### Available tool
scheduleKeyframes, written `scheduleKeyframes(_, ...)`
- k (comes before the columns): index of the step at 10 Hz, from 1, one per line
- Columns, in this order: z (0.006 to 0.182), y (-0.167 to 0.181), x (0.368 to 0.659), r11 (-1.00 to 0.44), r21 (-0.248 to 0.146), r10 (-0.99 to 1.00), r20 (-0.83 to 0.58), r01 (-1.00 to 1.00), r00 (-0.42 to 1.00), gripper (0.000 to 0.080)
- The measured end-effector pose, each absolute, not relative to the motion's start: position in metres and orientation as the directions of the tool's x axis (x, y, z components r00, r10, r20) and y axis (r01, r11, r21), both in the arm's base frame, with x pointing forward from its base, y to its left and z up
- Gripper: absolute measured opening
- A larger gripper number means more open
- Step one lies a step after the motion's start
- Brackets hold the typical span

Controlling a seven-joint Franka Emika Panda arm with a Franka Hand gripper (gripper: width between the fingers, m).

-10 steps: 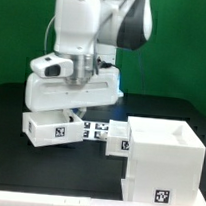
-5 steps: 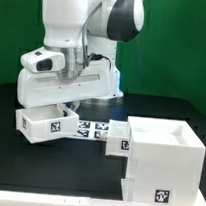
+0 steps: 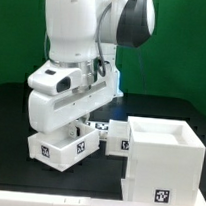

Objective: Assemble drawer

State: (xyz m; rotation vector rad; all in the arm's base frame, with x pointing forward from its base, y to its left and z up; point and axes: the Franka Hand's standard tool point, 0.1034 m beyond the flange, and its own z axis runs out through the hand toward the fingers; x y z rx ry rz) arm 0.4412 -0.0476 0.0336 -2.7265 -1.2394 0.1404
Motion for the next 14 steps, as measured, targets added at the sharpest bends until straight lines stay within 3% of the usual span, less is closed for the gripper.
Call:
scheduleKeyframes(3,0.032,-0.053,0.442,-0.62,-0.157,0.78,-0.016,0.769,0.625,0.0038)
scheduleKeyframes(4,0.03,-0.07,0.453,-0.524,-0.088,0.85,0.014,0.847,0.527,0.0038)
scheduleKeyframes(7,0.042,-0.042,0.495,-0.405,-0.013,0.914,0.013,0.914,0.406,0.0038)
scheduleKeyframes(11,0.04,-0.047,0.496,-0.389,-0.016,0.921,-0.001,0.921,0.389,0.0038)
scheduleKeyframes(12,0.04,-0.041,0.515,-0.323,-0.006,0.946,-0.018,0.946,0.323,0.0038)
scheduleKeyframes(14,0.033,-0.024,0.546,-0.225,-0.044,0.973,-0.057,0.973,0.222,0.0038)
